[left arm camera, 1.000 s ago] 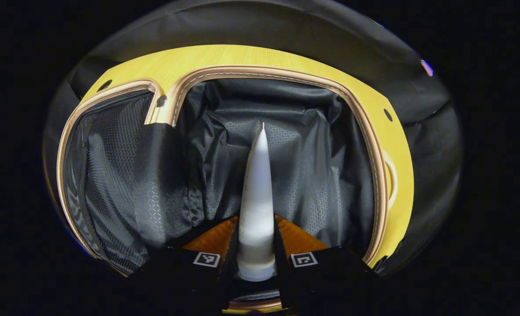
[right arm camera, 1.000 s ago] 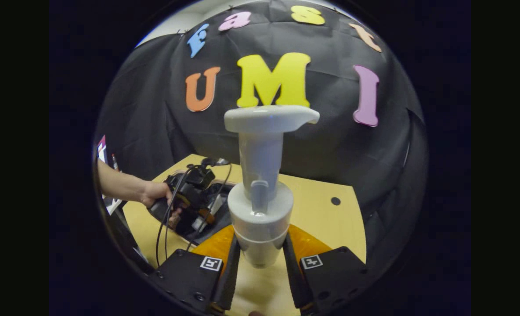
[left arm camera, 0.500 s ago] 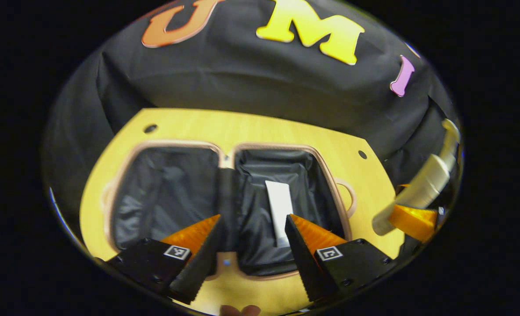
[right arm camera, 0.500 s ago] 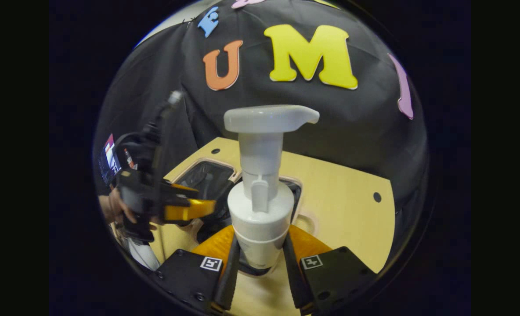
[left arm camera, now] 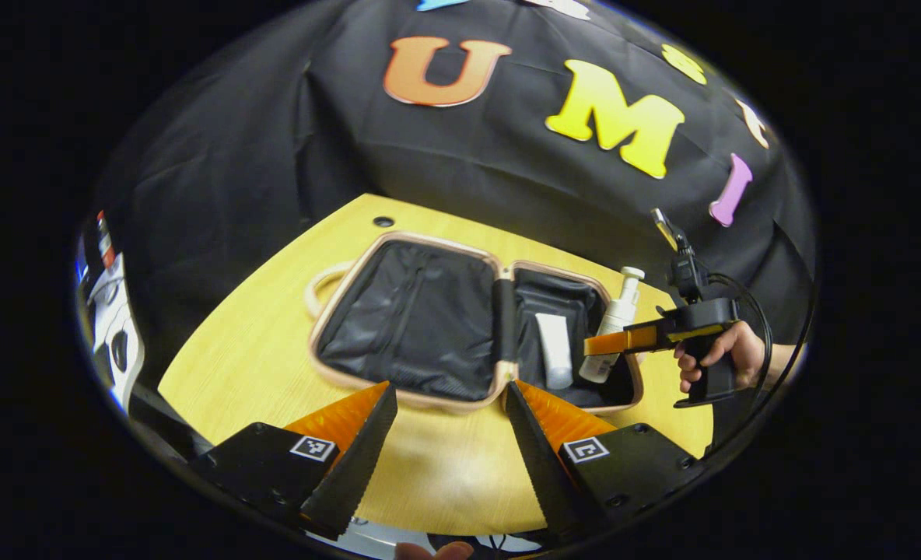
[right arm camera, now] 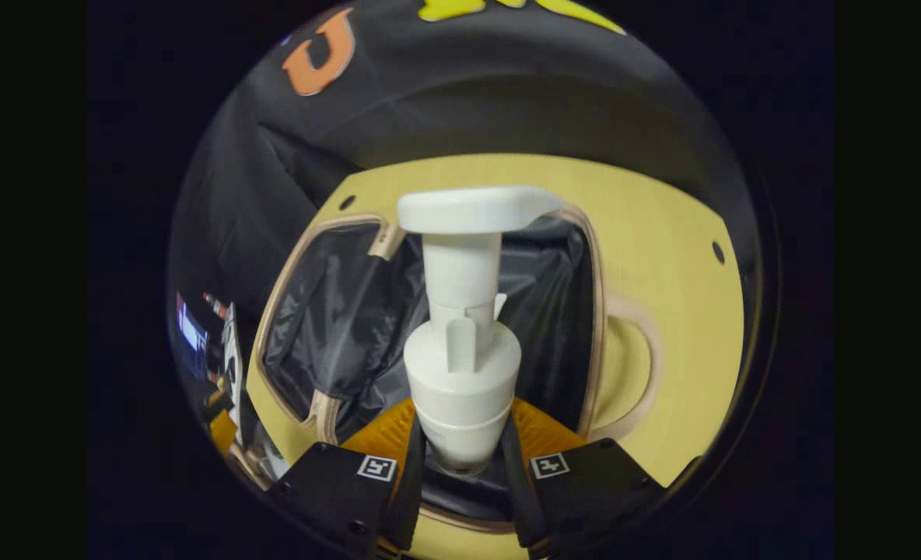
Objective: First open the suitcase, pack the skin care products into it, and then close the suitcase.
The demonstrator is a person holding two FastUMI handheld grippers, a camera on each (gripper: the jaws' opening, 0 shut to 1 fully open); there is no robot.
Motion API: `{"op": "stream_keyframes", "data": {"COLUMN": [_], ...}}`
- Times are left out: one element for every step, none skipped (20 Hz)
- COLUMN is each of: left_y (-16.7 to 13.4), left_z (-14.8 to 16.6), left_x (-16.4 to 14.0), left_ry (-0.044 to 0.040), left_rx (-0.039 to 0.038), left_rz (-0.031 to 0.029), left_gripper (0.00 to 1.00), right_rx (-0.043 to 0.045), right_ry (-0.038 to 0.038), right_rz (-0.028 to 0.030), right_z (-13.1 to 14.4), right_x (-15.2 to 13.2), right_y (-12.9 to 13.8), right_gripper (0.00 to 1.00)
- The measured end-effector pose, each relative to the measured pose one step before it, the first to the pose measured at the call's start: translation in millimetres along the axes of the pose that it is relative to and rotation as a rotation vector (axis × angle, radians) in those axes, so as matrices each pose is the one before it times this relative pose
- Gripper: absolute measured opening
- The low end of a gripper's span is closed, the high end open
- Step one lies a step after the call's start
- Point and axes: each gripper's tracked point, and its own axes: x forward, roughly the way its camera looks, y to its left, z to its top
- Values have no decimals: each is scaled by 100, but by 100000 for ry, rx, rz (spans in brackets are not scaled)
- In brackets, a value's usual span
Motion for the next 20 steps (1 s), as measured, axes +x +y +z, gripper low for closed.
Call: {"op": "stream_keyframes", "data": {"left_y": [1072, 986, 752, 473, 401, 274, 1157, 653, 455, 296, 2, 246, 443, 257, 573, 602, 131, 72, 28, 238], "left_z": [-164, -27, -222, 159, -59, 420, 1281, 920, 530, 378, 170, 38, -12, 204, 444, 366, 616, 561, 563, 634], "left_x": [-842, -782, -758, -1040, -1006, -1165, -1033, -861, 102, 78, 483, 367, 485, 396, 790, 378, 488, 424, 483, 314], "left_ry": [423, 46, -608, -1160, -1313, -2090, -1915, -1642, -1310, -747, -432, -514, -186, -394, -1278, -1512, -2785, -2665, -2510, -2696], "left_rx": [-2828, -2532, -2337, -2494, -1703, -1157, -95, 585, 562, 261, -70, -363, -1042, -1202, -496, -902, -1398, -2338, -2292, -1885], "left_rz": [1125, 1167, 500, -111, -499, -392, -509, -16, 508, -175, -244, -524, -803, -1637, -150, -1048, -1636, -2662, -2291, -1706], "left_gripper": [91, 90, 90, 91, 91, 91, 91, 90, 90, 90, 90, 91, 91, 91, 91, 91, 91, 91, 90, 91], "right_rx": [3518, 3701, 4574, 3607, 2485, 1453, 881, 1481, 1320, 606, 50, -1103, -1361, -1310, -1725, -2588, -3900, -4890, -4945, -4757], "right_ry": [2699, 2796, 1952, 3046, 1627, 1063, 974, 815, -26, -607, -978, -801, -1475, -1885, -3419, -4063, -4187, -4901, -5935, -6402], "right_rz": [-2381, -2830, -1232, -3042, -3315, -3196, -2759, -2374, -144, 624, 273, -230, -468, 561, 540, -65, -606, -1477, -1004, -527], "right_z": [-257, -208, 53, 43, 321, 299, 100, 75, 86, 142, 31, 174, 146, 112, 295, 167, 160, 199, 399, 583], "right_x": [798, 839, 551, 810, 438, 322, 367, 217, 151, -70, -239, -308, -399, -766, -878, -1091, -1149, -1457, -1748, -1791], "right_y": [-451, -526, 206, -199, -207, -525, -618, -312, 34, 184, 147, -9, -243, 38, 0, -242, -253, -436, -413, -285], "right_gripper": [45, 45, 46, 46, 45, 46, 47, 46, 49, 50, 51, 52, 52, 54, 53, 61, 64, 68, 72, 79]}}
